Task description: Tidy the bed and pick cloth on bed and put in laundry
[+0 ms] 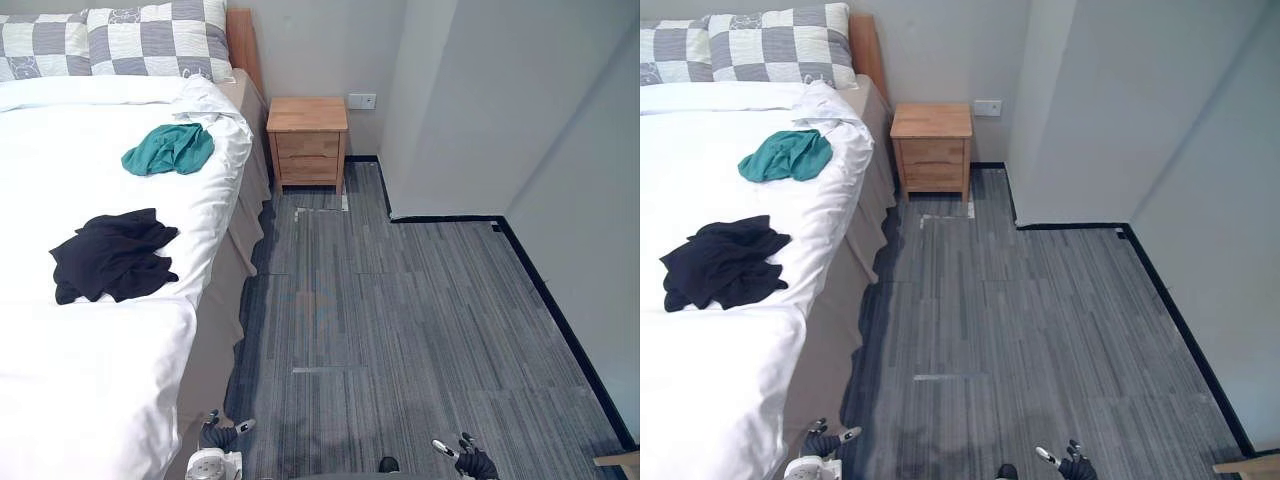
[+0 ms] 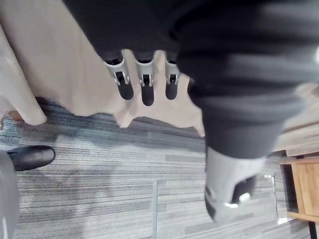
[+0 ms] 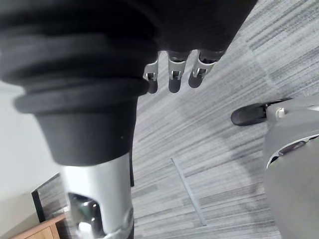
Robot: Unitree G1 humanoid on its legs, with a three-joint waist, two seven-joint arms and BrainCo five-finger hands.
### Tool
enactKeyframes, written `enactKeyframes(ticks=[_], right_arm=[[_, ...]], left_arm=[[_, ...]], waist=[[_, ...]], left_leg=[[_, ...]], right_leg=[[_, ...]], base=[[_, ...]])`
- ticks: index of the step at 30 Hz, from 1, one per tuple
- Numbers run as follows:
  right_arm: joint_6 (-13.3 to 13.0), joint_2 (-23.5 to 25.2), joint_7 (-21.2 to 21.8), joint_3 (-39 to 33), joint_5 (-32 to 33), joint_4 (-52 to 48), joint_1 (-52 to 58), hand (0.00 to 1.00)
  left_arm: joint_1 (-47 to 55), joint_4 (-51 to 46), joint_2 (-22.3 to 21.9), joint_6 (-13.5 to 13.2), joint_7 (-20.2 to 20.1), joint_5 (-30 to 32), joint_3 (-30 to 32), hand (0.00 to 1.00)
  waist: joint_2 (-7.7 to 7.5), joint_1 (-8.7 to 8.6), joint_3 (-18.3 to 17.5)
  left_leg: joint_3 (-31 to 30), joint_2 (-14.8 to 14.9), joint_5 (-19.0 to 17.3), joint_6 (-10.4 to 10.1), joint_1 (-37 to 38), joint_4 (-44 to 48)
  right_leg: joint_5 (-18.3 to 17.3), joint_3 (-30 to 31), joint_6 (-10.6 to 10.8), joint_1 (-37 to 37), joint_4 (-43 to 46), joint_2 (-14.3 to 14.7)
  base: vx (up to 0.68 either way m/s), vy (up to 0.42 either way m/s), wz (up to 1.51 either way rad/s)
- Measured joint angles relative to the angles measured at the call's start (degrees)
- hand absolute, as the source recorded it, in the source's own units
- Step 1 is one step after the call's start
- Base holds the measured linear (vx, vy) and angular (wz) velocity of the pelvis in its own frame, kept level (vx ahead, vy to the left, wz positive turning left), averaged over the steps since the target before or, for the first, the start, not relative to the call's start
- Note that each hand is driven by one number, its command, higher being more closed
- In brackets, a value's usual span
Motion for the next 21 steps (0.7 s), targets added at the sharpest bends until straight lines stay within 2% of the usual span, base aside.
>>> enactKeyframes(ticks=[2, 3, 4, 13, 16, 21], right_arm=[[1.94, -1.45, -0.23, 0.36, -0.27, -0.21, 0.85, 0.0], [3.64, -2.57, -0.2, 0.5, -0.26, 0.11, 0.93, 0.0], [8.2, -1.03, 1.51, -2.41, 0.94, 4.23, 4.25, 0.0], [8.21, -1.03, 1.5, -2.45, 0.94, 4.23, 4.28, 0.0], [8.93, -1.01, 1.55, -4.79, 0.94, 4.34, 4.36, 0.0], [9.64, -1.03, 3.96, -5.15, 0.95, 4.35, 4.74, 0.0]], left_arm=[[-0.93, -0.08, -2.19, -0.76, 0.03, -0.83, 0.0, 0.0], [-0.79, -0.01, -3.41, -1.31, 0.04, -1.95, 0.09, 0.0], [-1.24, 3.6, -2.61, 0.07, 0.26, -4.86, 1.36, 0.0], [-1.22, 3.6, -2.56, 0.08, 0.24, -4.89, 1.36, 0.0], [-0.95, 3.6, -2.36, 0.08, 0.07, -5.58, 1.48, 0.0], [0.71, 3.5, -0.58, 0.24, 0.04, -7.42, 4.86, 0.0]], waist=[[0.4, -0.41, -0.01], [0.93, -0.3, -0.12], [1.99, -0.47, -1.97], [2.09, -0.47, -1.92], [2.47, -0.48, -1.65], [2.65, -0.51, -1.51]], left_leg=[[-0.67, 1.81, 0.06, 0.04, 0.03, 2.92], [-4.92, 2.04, 0.43, 0.58, 0.02, 4.17], [-23.77, -6.31, -4.24, 0.1, 2.07, -2.29], [-23.77, -6.34, -4.24, 0.1, 2.14, -2.3], [-23.73, -6.54, -4.22, 0.12, 2.69, -2.56], [-22.59, -6.71, -4.09, 0.22, 4.13, -3.52]], right_leg=[[0.69, 0.39, -0.85, 2.26, -3.79, 1.88], [0.85, 2.78, -1.16, 2.05, -4.21, 2.67], [5.95, 7.3, 0.67, 0.06, -6.89, -0.29], [5.95, 7.23, 0.67, 0.04, -6.87, -0.33], [5.88, 7.19, 0.77, 0.02, -6.4, -0.6], [5.05, 7.25, 1.1, 0.17, -5.33, -0.95]], base=[[-0.12, -0.266, -0.34], [-0.08, -0.12, -0.35], [-0.06, -0.075, -0.28], [0.0, 0.0, 0.0], [0.0, 0.0, -0.02], [0.0, 0.014, -0.05]])
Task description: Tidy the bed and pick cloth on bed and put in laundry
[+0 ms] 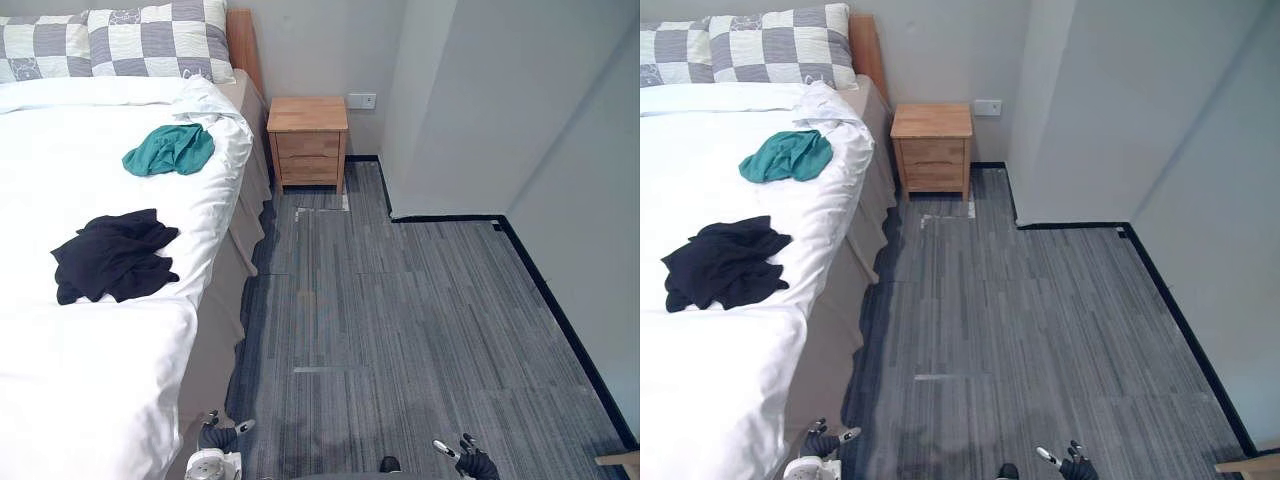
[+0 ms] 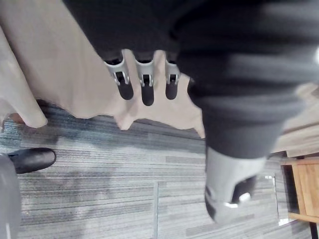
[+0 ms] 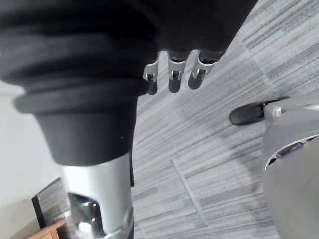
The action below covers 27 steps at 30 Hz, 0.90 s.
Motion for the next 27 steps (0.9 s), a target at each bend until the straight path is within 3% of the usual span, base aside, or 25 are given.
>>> enactKeyframes(ticks=[2, 3, 4, 5, 6, 7, 8, 9, 10, 11, 12, 13, 14, 15, 16, 18, 20, 21, 22, 23, 25, 27], right_arm=[[0.0, -0.44, 1.13, 2.62, -0.08, -0.04, -0.51, 0.0], [0.04, -1.01, 2.02, 5.46, -0.14, -0.05, -0.57, 0.0], [0.08, -1.03, 2.28, 6.35, -0.17, -0.02, -0.92, 0.0], [0.33, -1.34, 2.53, 8.19, -0.18, 0.16, -1.62, 0.0], [0.33, -2.14, 2.5, 8.54, -0.18, -0.07, -2.0, 0.0], [0.33, -3.51, 2.37, 8.43, -0.23, -0.16, -2.8, 0.0], [0.28, -4.76, 2.24, 8.06, -0.35, -0.46, -3.68, 0.0], [0.26, -5.57, 2.21, 7.77, -0.53, -0.63, -4.32, 0.0], [0.27, -7.22, 2.2, 7.67, -0.63, -1.49, -5.69, 0.0], [0.31, -7.63, 2.24, 7.45, -0.64, -2.22, -5.69, 0.0], [0.4, -7.71, 2.34, 7.26, -0.68, -2.84, -6.26, 0.0], [0.49, -6.8, 3.03, 7.96, -0.8, -3.32, -6.58, 0.0], [0.48, -6.69, 3.4, 8.22, -0.83, -3.62, -6.33, 0.0], [0.51, -6.45, 3.66, 8.46, -0.94, -3.57, -5.88, 0.0], [0.52, -6.48, 3.62, 8.54, -1.33, -3.56, -5.77, 0.0], [0.67, -7.14, 3.2, 8.53, -2.11, -3.4, -6.25, 0.0], [0.9, -7.11, 2.89, 8.27, -2.45, -2.16, -7.0, 0.0], [0.95, -6.37, 2.88, 8.37, -2.6, -1.74, -6.35, 0.0], [0.84, -5.32, 2.96, 8.13, -2.89, -1.8, -6.93, 0.0], [0.83, -4.25, 2.98, 7.92, -2.96, -1.7, -7.1, 0.0], [0.5, -3.03, 3.01, 7.68, -2.98, -0.47, -6.53, 0.0], [-0.64, -2.57, 2.98, 7.67, -2.84, 0.01, -6.02, 0.0]], left_arm=[[0.54, -0.15, 1.33, -0.04, 0.03, -0.99, 2.28, 0.0], [1.5, -0.71, 1.85, -0.07, 0.09, -2.11, 4.08, 0.0], [1.97, -1.04, 2.56, -0.12, 0.1, -2.18, 4.77, 0.0], [1.46, -1.66, 3.62, -0.03, -0.02, -2.32, 6.18, 0.0], [1.99, -2.1, 3.67, 0.04, -0.14, -2.67, 6.56, 0.0], [2.68, -2.14, 2.95, 0.09, -0.88, -3.04, 6.57, 0.0], [3.25, -2.24, 1.48, 0.11, -1.99, -3.18, 6.54, 0.0], [3.31, -2.29, 0.89, 0.11, -2.5, -3.17, 6.49, 0.0], [3.42, -2.32, -0.21, 0.11, -3.0, -3.18, 6.5, 0.0], [3.55, -2.34, -0.43, 0.11, -3.33, -3.24, 6.51, 0.0], [4.01, -2.27, -0.24, 0.2, -3.43, -3.36, 6.96, 0.0], [4.79, -2.36, -0.23, 0.05, -3.38, -3.61, 7.7, 0.0], [4.68, -2.42, -0.26, -0.08, -3.36, -3.76, 7.7, 0.0], [4.74, -3.33, 0.11, -0.39, -3.37, -3.7, 7.83, 0.0], [4.92, -4.35, 0.53, -0.52, -3.37, -3.61, 8.65, 0.0], [5.12, -4.31, 0.48, -0.45, -3.45, -3.2, 8.98, 0.0], [5.53, -3.85, 0.57, -0.01, -3.57, -3.14, 9.06, 0.0], [6.43, -3.79, 0.92, 0.02, -3.71, -2.78, 8.89, 0.0], [6.38, -3.33, 0.6, -0.01, -3.92, -1.35, 8.72, 0.0], [5.93, -3.29, 0.69, -0.03, -3.91, -0.78, 8.74, 0.0], [5.54, -3.35, 1.76, -0.14, -3.84, -0.78, 7.95, 0.0], [3.96, -3.37, 3.03, -0.33, -3.89, -0.83, 7.6, 0.0]], waist=[[0.2, -0.01, 0.77], [1.71, 0.25, 1.32], [1.44, 0.32, 1.57], [0.86, 0.36, 2.73], [0.66, 1.13, 3.4], [0.07, 1.51, 4.5], [0.13, 1.64, 4.44], [0.62, 1.64, 4.94], [2.23, 1.65, 6.08], [3.05, 1.66, 6.5], [3.93, 2.42, 7.31], [5.04, 3.88, 6.43], [5.58, 3.71, 6.54], [5.01, 3.7, 6.8], [3.85, 4.52, 7.28], [3.81, 4.44, 7.17], [1.43, 4.32, 5.93], [-0.33, 4.56, 4.38], [-1.71, 4.13, 4.41], [-2.16, 4.23, 5.14], [-2.31, 3.83, 6.25], [-1.76, 2.9, 6.99]], left_leg=[[0.76, 2.33, -2.71, -0.67, -1.45, 4.6], [0.61, 6.21, -5.8, -1.51, -4.22, 13.15], [0.65, 7.78, -6.49, -1.45, -6.46, 18.1], [-0.05, 10.22, -5.03, 0.68, -11.33, 30.47], [-3.16, 10.99, -1.65, -0.08, -14.34, 37.5], [-7.07, 9.59, -0.57, -3.36, -16.64, 42.23], [-7.3, 5.75, -4.72, -3.21, -17.21, 39.87], [-6.75, 3.89, -5.67, -1.95, -17.25, 37.41], [-4.61, 0.57, -5.93, -0.15, -17.28, 30.26], [-3.3, -0.51, -5.0, 1.07, -17.11, 25.92], [-0.39, -1.98, -2.45, 6.82, -15.13, 18.18], [1.86, -1.63, -3.26, 5.75, -14.58, 16.02], [1.98, -0.74, -3.47, 5.48, -15.34, 16.73], [1.99, -0.16, -4.89, 4.36, -16.56, 19.59], [2.39, 0.13, -7.16, 4.17, -18.5, 24.28], [2.24, 1.68, -9.81, 3.95, -22.84, 31.46], [3.38, -1.01, -9.15, 9.29, -22.57, 28.13], [4.75, -3.59, -9.44, 9.19, -20.46, 24.71], [5.21, -5.37, -8.87, 10.32, -17.13, 21.32], [5.33, -5.84, -8.35, 10.78, -13.78, 19.09], [4.55, -5.91, -8.68, 10.85, -6.11, 13.9], [2.01, -4.38, -9.96, 9.97, 0.21, 9.82]], right_leg=[[-2.23, -0.21, -0.82, 0.45, 0.94, 0.89], [-4.15, -2.82, -2.62, 1.41, 1.68, 2.83], [-4.69, -3.5, -2.2, 1.38, 2.76, 3.14], [-5.03, -3.68, -2.71, 1.31, 3.58, 3.84], [-5.26, -2.7, -3.22, 2.61, 3.19, 4.54], [-5.49, -1.42, -3.39, 4.23, 3.0, 3.81], [-5.96, -0.59, -3.64, 4.55, 3.19, 2.39], [-6.07, 0.01, -3.7, 4.6, 3.26, 1.86], [-6.39, 1.22, -3.36, 4.65, 3.18, 1.29], [-6.53, 1.84, -3.15, 4.75, 2.98, 1.3], [-6.75, 3.52, -2.87, 4.97, 1.3, 1.3], [-7.33, 3.31, -2.95, 4.42, 3.3, 2.4], [-7.97, 2.92, -2.85, 3.66, 6.47, 3.0], [-9.8, 2.87, -3.62, 3.69, 10.95, 3.92], [-12.89, 3.17, -4.71, 4.92, 9.52, 3.6], [-14.49, 3.4, -3.37, 5.82, 6.81, 4.39], [-18.01, 3.13, -1.38, 4.57, 10.85, 1.21], [-19.77, 3.64, -0.72, 2.36, 16.32, -1.04], [-18.17, 2.56, 0.42, -5.03, 33.53, -4.24], [-16.15, 3.35, 0.35, -9.01, 43.55, -5.07], [-18.1, 3.14, -0.32, -12.05, 50.58, -3.62], [-19.14, -1.31, -1.62, -14.7, 44.31, -0.18]], base=[[-0.01, -0.049, -0.08], [-0.01, -0.079, -0.06], [-0.04, -0.043, 0.02], [-0.05, -0.076, -0.02], [-0.04, -0.096, -0.16], [0.04, -0.062, -0.27], [0.1, 0.034, -0.22], [0.1, 0.113, -0.27], [0.07, 0.103, -0.29], [0.09, 0.13, -0.55], [0.17, 0.118, -0.6], [0.19, 0.097, -0.47], [0.26, 0.035, -0.05], [0.22, -0.018, 0.06], [0.21, -0.014, -0.02], [0.16, 0.081, 0.05], [0.18, 0.107, 0.0], [0.37, 0.069, -0.15], [0.49, 0.078, -0.1], [0.58, 0.052, 0.06], [0.4, -0.01, 0.13], [0.4, -0.055, 0.41]])
